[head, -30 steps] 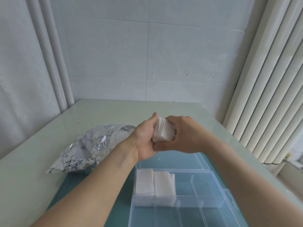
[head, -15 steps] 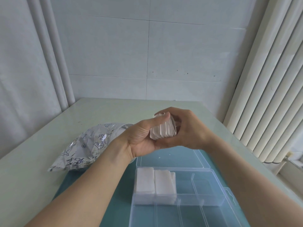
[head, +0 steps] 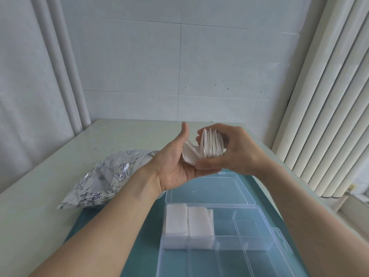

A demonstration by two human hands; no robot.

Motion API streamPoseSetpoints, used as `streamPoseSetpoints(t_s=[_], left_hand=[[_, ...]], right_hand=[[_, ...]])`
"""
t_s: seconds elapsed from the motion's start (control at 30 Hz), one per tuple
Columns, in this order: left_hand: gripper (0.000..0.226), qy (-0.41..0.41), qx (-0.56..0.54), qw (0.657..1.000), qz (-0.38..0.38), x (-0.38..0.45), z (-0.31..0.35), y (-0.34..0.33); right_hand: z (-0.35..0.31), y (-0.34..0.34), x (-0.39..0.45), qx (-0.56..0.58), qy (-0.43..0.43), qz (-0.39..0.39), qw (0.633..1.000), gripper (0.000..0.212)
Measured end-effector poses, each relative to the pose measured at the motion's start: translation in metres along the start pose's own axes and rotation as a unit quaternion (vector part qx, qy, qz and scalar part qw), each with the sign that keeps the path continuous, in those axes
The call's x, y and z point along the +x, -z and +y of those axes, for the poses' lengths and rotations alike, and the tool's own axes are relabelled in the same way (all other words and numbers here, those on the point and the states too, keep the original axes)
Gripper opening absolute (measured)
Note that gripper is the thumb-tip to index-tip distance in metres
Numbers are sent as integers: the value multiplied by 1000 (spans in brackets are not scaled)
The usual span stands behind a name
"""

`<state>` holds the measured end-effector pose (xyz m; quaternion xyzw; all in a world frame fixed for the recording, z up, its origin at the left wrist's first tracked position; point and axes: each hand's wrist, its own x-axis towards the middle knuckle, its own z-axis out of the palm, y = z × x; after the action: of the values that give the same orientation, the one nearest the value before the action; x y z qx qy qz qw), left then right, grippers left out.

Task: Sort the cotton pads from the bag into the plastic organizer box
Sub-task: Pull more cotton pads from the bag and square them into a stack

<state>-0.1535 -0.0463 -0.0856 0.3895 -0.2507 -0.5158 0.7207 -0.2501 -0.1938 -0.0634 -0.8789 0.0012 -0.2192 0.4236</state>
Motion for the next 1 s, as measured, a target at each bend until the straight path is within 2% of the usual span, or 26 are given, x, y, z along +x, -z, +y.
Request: streamPoseSetpoints(t_s=[0.2, 0.33, 0.6, 0.8, 1.0], left_hand=[[65, 6, 14, 999, 52, 0, -3, -2], [57, 15, -22, 997, 71, 0, -2, 0], [26, -1, 11, 994, 110, 4, -6, 5], [22, -14, 10, 988, 154, 4, -5, 6], [45, -15, 164, 981, 100, 3, -6, 1]], right_hand=[[-10, 4, -3, 6, 19, 0, 1000, 68], [-11, 6, -3, 19, 28, 21, 999, 64], [-13, 8, -5, -14, 24, -14, 1000, 69], [-14, 19, -5, 1, 10, 0, 1000, 62], [-17, 9, -7, -67, 19, -46, 996, 60]])
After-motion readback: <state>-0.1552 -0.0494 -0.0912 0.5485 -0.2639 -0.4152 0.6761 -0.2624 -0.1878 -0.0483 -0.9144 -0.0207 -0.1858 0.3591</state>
